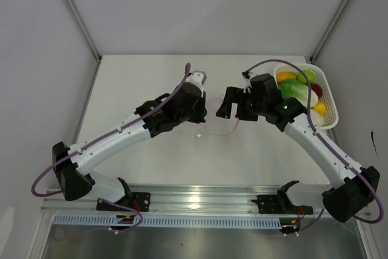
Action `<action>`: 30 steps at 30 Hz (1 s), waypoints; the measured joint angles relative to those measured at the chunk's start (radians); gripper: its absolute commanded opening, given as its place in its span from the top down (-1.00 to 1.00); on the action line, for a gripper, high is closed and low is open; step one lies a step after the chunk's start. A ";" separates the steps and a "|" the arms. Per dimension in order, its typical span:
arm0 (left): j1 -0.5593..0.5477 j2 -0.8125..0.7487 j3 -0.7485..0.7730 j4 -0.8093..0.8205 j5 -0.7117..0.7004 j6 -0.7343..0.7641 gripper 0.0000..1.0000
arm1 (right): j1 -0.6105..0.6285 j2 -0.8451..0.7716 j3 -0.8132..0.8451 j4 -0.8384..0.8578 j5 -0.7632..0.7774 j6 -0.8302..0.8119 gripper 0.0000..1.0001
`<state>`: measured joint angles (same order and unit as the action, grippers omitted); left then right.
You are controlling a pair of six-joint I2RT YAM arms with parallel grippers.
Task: Place the food in the zip-top bag and seal the zipper
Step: Pick up the fake vegetable from the bin.
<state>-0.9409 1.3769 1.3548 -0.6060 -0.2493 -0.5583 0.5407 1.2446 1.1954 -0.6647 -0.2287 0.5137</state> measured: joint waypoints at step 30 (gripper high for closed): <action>0.079 0.178 0.179 0.007 -0.021 0.002 0.99 | -0.498 0.284 0.362 -0.285 0.577 -0.513 -0.99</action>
<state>-0.8623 1.5547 1.5333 -0.5991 -0.2699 -0.5568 0.0425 1.5284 1.5574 -0.9497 0.3481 0.0006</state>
